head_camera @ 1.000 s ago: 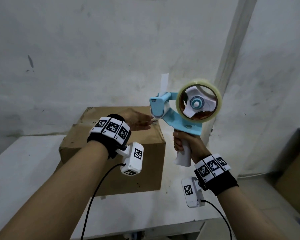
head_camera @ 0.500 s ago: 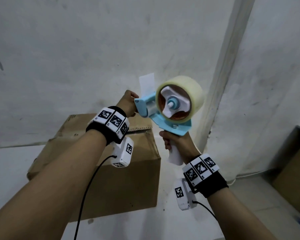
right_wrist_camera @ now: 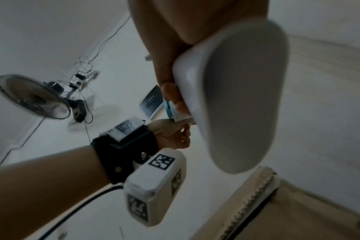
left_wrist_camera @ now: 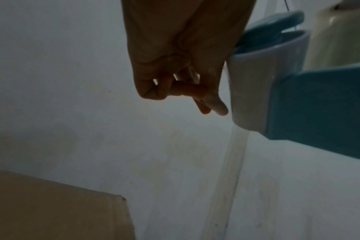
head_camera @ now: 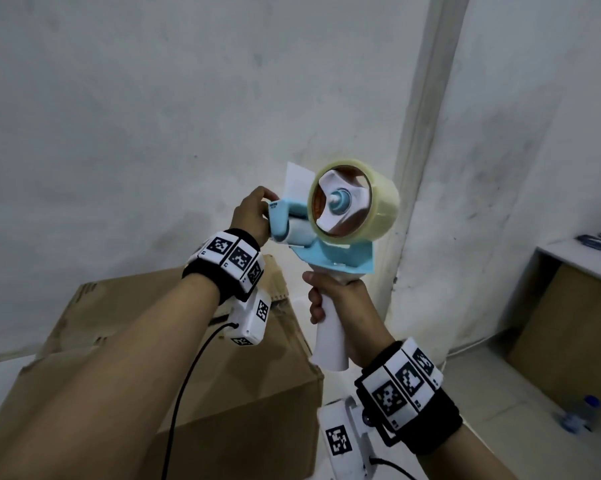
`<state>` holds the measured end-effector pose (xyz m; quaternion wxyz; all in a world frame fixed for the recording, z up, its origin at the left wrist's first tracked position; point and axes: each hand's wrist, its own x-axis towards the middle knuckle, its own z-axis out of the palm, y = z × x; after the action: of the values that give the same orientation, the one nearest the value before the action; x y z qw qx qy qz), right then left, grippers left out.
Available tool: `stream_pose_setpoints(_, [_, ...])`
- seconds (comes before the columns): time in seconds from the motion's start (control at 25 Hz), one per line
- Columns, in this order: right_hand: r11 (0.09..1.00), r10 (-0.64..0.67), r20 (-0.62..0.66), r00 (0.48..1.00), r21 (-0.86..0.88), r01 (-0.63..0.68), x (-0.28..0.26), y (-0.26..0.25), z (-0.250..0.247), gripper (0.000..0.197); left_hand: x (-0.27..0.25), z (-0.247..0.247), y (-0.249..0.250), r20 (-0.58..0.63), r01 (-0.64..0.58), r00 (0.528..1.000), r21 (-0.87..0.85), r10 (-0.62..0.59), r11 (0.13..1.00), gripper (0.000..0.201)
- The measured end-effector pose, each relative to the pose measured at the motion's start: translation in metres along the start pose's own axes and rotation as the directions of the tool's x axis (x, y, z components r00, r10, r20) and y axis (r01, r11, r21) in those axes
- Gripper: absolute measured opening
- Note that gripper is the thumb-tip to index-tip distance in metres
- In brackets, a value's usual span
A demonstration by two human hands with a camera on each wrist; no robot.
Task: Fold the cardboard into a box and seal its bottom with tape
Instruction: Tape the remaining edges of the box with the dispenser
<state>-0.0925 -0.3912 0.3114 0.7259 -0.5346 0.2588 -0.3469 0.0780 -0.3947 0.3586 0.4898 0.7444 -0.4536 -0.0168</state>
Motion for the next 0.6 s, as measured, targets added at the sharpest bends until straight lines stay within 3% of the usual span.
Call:
stream_pose_setpoints(0.2, [0.998,0.059,-0.142,0.988,0.029,-0.056,0.001,0.003,-0.008,0.021,0.045,0.007,-0.02,0.014,0.011,1.0,-0.017,-0.011,1.0,0.033])
stream_pose_setpoints(0.36, [0.989,0.138,-0.176,0.975,-0.029,-0.145,0.005,0.008,-0.019,0.027,0.078,0.004,-0.044,0.331,-0.01,0.943,-0.032,0.02,0.999,0.058])
stream_pose_setpoints(0.48, [0.967,0.218,-0.199,0.955,-0.09,-0.24,0.024,0.011,-0.016,0.022,0.091,0.022,-0.063,0.47,-0.037,0.882,0.017,0.024,0.999,0.069])
stream_pose_setpoints(0.6, [0.962,0.222,-0.073,0.972,-0.148,-0.23,0.041,0.015,-0.009,0.012,0.104,0.035,-0.09,0.512,-0.005,0.858,0.092,-0.043,0.996,0.073])
